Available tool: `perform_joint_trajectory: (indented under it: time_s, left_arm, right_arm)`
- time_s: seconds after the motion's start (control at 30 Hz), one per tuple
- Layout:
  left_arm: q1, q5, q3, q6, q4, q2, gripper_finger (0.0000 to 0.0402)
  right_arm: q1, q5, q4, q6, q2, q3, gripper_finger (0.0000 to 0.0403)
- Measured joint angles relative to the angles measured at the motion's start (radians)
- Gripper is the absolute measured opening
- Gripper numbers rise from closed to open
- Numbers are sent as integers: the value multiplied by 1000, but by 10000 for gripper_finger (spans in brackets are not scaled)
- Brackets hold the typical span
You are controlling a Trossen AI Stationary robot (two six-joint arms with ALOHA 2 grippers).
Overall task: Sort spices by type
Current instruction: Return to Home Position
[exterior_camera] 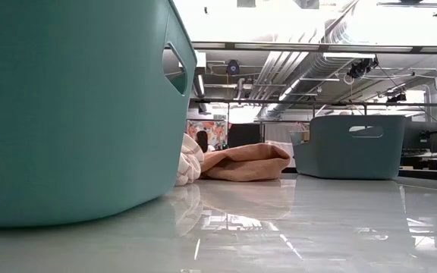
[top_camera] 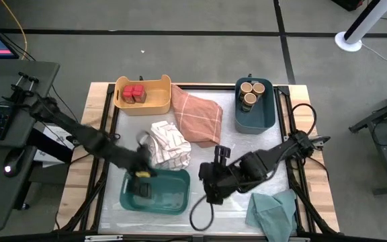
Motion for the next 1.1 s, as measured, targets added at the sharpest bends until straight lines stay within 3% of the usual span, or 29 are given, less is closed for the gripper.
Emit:
perform_joint_trajectory:
  time_s: [0.2, 0.37, 0.5, 0.63, 0.87, 1.1]
  left_arm:
    - [-12, -220, -38, 259, 153, -307, 0]
    - [-14, -254, -295, 355, 508, -550, 0]
    - [2, -258, -590, 376, 932, -672, 0]
    - [69, -284, -786, 403, 1240, -748, 0]
    - [307, -220, -871, 323, 1220, -806, 0]
    - [489, -168, -873, 218, 1041, -803, 0]
  right_arm:
    - [-76, -75, -118, -7, -4, 0, 0]
    - [-100, -74, -106, 39, -89, -72, 0]
    - [-87, -64, -80, 175, -256, -253, 0]
    - [-90, -33, 116, 257, -490, -545, 0]
    - [-214, -37, 603, 198, -913, -1130, 0]
    - [-428, -275, 1021, 17, -1282, -1594, 0]
